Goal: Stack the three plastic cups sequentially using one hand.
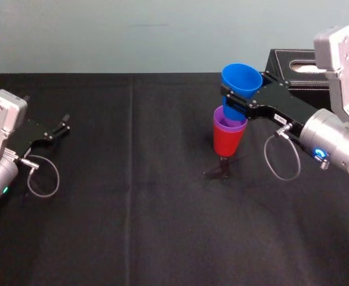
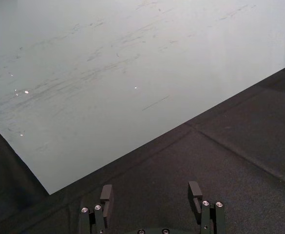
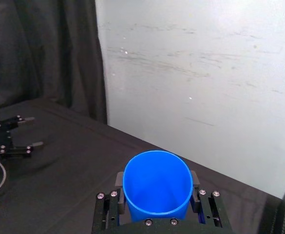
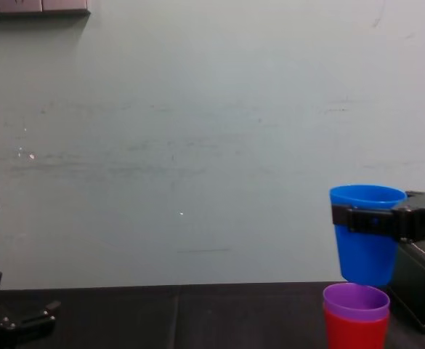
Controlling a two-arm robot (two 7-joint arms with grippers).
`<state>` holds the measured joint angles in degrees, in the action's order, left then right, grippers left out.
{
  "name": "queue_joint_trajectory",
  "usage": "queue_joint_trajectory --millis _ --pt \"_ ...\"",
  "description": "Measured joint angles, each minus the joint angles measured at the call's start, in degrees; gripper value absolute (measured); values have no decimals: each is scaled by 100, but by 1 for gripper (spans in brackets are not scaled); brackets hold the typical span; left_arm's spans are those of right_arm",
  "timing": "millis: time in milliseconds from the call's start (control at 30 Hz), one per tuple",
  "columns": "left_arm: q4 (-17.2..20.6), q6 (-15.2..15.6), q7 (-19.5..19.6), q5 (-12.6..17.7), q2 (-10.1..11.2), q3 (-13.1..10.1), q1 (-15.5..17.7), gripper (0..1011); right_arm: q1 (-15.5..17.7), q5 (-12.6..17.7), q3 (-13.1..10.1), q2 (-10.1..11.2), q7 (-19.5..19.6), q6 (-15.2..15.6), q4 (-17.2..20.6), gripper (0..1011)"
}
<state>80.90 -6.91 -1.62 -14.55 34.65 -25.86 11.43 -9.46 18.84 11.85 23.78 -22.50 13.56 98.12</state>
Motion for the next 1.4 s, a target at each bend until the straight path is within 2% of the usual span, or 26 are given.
queue_joint_trajectory --millis 267,633,1033,1400 --pt "0 0 0 0 0 0 0 1005 16 108 -12 102 42 -262 -235 737" --pt "0 0 0 0 0 0 0 1005 -89 197 181 137 91 -412 -497 737" --pt "0 0 0 0 0 0 0 1005 -291 205 367 54 170 -552 -841 737" --pt "0 0 0 0 0 0 0 1005 -361 216 412 -6 184 -684 -995 737"
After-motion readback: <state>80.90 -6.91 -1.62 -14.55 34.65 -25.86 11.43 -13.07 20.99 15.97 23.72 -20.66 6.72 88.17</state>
